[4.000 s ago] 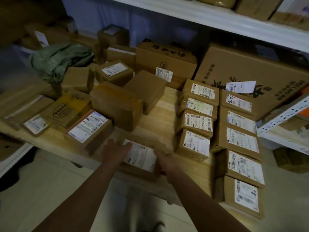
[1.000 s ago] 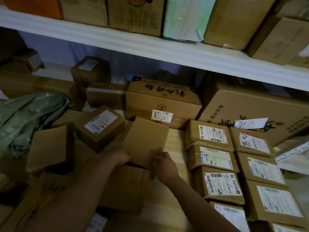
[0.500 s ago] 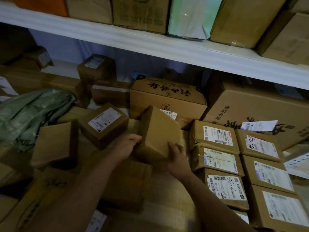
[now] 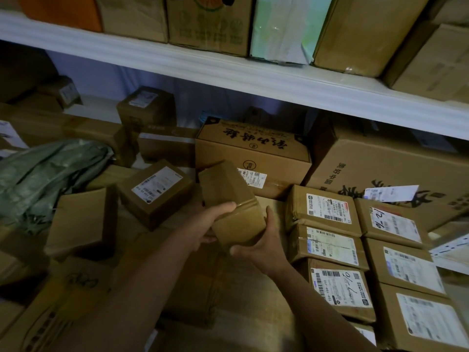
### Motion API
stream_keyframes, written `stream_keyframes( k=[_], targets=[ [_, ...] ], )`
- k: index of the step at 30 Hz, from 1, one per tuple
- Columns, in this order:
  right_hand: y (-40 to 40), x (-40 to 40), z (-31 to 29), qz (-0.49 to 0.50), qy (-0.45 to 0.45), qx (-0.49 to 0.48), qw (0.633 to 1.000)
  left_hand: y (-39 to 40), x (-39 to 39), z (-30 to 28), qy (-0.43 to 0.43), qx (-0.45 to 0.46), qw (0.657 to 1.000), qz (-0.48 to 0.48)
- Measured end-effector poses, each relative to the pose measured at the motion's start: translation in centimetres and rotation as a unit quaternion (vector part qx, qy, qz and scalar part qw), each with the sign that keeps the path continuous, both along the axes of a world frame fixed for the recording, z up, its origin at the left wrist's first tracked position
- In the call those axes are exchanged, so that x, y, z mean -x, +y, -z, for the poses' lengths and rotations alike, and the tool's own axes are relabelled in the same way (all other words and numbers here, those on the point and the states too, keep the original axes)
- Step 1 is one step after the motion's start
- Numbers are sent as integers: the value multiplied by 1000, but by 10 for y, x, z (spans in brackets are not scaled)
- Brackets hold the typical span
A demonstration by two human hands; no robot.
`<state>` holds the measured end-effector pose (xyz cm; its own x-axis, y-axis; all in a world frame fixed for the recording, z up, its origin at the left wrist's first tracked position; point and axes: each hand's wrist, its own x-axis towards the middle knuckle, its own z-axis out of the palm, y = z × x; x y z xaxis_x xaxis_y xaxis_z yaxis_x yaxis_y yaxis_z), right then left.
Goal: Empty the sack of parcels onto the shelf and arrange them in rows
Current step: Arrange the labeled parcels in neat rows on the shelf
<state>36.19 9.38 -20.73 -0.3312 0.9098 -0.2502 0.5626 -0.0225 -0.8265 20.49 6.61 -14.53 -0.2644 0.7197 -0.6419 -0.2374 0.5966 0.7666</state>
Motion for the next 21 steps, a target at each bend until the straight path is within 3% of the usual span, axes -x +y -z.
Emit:
stream_keyframes(
  k=[6, 10, 17, 21],
  targets=[
    [1, 22, -14, 62, -84, -139, 985, 10, -20, -8, -6, -2, 1000, 0],
    [13, 17, -20, 111, -34, -148, 982, 20, -13, -6, 21, -47, 999, -3],
    [43, -2, -9, 216, 135, 2, 967, 21, 23, 12, 124, 23, 991, -44],
    [49, -8, -8, 200, 210, 93, 953, 20, 37, 22, 108, 86, 990, -1]
  ],
)
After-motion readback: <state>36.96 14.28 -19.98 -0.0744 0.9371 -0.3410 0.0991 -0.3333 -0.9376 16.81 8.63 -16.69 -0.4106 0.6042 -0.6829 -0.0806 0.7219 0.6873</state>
